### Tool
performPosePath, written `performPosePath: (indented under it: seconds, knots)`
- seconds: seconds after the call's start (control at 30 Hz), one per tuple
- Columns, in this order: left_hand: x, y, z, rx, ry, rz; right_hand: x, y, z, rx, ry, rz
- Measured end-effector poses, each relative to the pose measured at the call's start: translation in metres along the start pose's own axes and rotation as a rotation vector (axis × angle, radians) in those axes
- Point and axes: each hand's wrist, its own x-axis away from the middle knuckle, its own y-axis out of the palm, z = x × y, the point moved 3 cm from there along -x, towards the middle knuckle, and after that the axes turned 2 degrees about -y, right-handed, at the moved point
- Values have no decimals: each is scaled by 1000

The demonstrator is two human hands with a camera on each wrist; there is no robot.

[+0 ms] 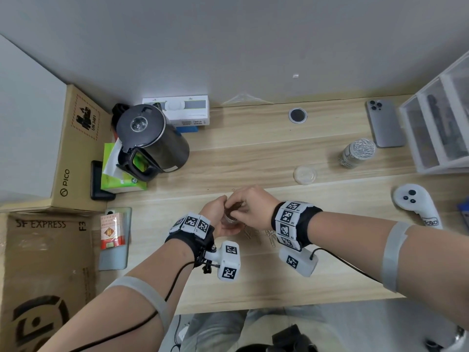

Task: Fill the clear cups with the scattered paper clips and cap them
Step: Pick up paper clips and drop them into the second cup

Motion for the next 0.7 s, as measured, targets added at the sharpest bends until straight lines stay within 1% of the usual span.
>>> performPosePath:
  seconds: [0.13, 0.2, 0.27, 0.33, 0.4, 0.5, 0.7]
  knots:
    - [2, 0, 0, 12, -2, -36, 12, -12, 1, -68, 45, 50]
    - [1, -3, -1, 16, -4, -43, 13, -22, 8, -27, 65, 122]
    - [0, -10, -2, 18, -5, -15, 10, -32, 25, 68, 119, 175]
    - [-1, -20, -4, 41, -11, 35, 7, -37, 47, 190, 230, 151]
    - [0, -30, -6, 80, -32, 80, 3, -34, 65, 299, 313, 77]
    - [-2, -48, -12, 146, -43, 126, -12, -26, 74, 376, 321, 27]
    - [0, -80, -26, 213, -32, 163, -50, -1, 61, 451, 241, 46]
